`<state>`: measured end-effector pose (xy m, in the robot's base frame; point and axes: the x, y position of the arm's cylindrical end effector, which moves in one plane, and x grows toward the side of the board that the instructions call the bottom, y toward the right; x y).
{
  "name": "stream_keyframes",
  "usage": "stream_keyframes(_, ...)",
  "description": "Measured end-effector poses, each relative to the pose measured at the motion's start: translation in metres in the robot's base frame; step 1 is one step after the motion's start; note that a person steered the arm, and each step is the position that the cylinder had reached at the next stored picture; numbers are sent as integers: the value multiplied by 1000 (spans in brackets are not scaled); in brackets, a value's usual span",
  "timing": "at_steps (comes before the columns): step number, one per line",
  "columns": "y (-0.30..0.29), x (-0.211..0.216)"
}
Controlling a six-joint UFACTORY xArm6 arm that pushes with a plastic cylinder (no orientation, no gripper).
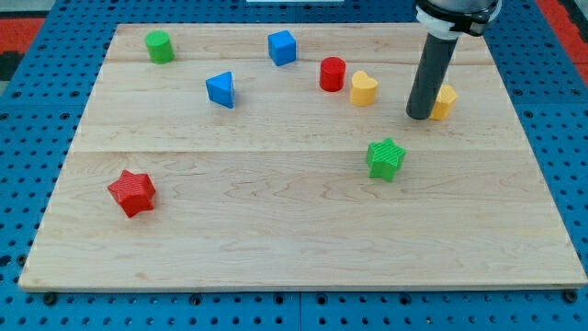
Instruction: Move yellow hexagon towards top right of the board
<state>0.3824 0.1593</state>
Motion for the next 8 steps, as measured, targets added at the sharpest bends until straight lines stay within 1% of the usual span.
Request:
stream_keyframes(1, 0, -1)
stream_keyframes(3, 5, 23)
stream_keyframes(5, 36, -36)
stream_keyframes(7, 45, -10)
stream_keyframes(8, 56, -20)
